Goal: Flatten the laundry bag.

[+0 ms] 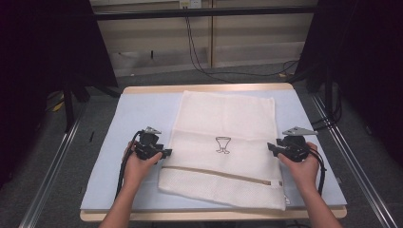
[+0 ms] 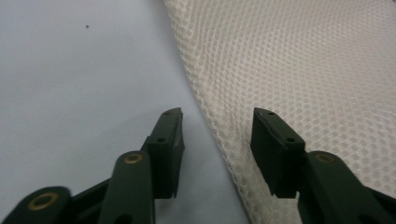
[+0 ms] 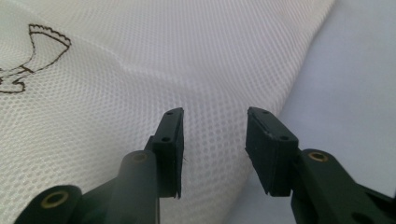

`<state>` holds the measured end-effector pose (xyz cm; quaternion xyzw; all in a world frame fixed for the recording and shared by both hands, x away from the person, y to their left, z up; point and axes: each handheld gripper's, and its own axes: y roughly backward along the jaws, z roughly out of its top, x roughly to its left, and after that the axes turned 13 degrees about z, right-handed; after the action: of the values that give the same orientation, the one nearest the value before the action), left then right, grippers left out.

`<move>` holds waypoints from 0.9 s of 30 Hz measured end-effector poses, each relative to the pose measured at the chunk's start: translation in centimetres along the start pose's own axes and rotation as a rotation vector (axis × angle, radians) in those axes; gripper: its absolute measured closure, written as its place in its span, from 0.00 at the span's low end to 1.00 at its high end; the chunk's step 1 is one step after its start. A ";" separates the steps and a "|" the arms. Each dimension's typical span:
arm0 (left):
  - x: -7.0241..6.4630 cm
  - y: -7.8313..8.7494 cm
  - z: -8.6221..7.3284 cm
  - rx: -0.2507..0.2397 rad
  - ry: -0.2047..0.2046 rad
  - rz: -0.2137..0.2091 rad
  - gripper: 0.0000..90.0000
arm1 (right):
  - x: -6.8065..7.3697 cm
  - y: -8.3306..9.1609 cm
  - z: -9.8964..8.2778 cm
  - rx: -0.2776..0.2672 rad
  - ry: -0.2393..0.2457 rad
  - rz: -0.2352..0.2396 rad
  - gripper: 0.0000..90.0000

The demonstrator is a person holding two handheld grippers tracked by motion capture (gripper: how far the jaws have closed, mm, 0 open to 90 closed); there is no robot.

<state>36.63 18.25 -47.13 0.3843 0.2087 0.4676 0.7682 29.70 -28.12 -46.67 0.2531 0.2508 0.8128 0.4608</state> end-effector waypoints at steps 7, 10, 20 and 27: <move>-0.5 0.0 -0.2 -0.008 0.001 -0.022 0.91 | -0.4 -0.8 -0.9 0.097 -0.010 -0.048 0.63; -0.5 0.1 -0.2 0.001 0.005 -0.030 0.94 | -0.5 -0.7 -0.8 0.105 -0.027 -0.040 0.68; 0.5 1.1 -0.9 0.014 0.070 -0.042 0.98 | -0.3 -1.8 0.2 0.079 -0.017 -0.014 0.95; 1.7 2.1 -1.8 0.000 0.121 -0.013 0.98 | 0.3 -3.4 1.2 0.072 0.012 0.017 0.95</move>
<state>35.07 21.05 -46.46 0.3540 0.2571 0.4849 0.7572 32.40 -26.10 -47.87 0.2670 0.2805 0.8086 0.4430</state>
